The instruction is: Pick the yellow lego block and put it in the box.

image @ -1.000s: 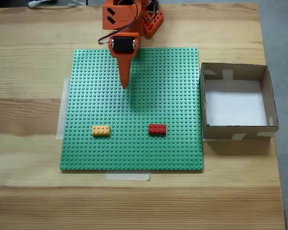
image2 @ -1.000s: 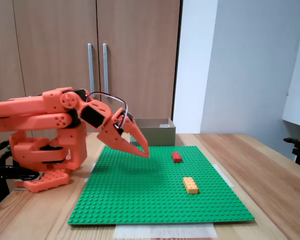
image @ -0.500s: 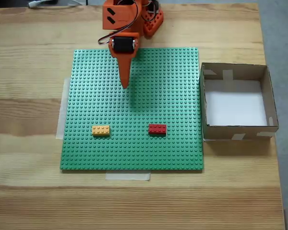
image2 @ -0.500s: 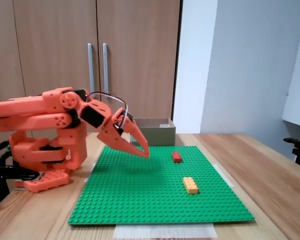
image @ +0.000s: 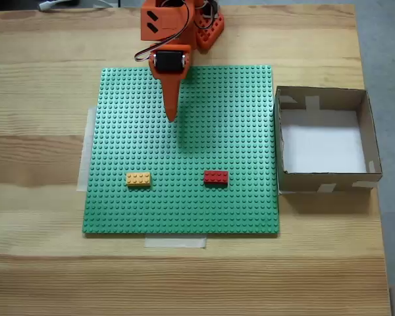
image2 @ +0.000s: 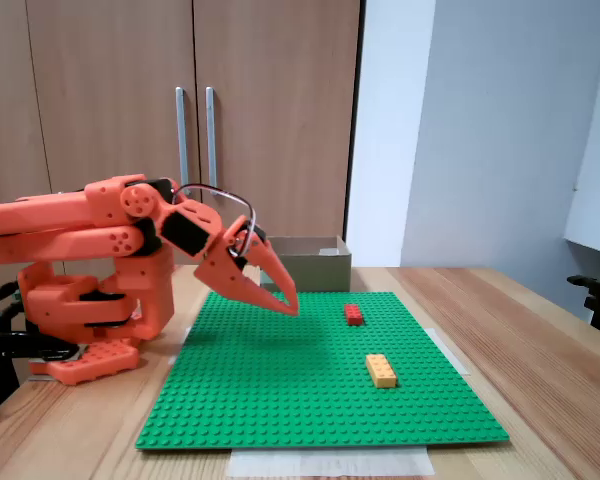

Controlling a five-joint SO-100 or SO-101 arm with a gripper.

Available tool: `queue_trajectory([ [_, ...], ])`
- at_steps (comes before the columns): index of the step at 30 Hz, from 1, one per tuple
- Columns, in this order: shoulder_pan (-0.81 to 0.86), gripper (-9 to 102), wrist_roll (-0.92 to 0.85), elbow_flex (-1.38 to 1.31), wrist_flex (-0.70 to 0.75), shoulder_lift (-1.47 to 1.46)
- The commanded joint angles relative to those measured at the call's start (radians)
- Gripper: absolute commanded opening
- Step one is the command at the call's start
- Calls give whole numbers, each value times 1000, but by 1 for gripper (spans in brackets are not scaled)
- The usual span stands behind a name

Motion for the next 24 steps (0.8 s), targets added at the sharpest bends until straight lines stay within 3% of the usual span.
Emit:
queue_trajectory([
  [1, -2, -1, -5, 3, 5, 9],
  [17, 6, -1, 41, -21, 12, -21],
  [21, 15, -1, 104, -192, 55, -179],
  [24, 43, -1, 51, -374, 104, -336],
])
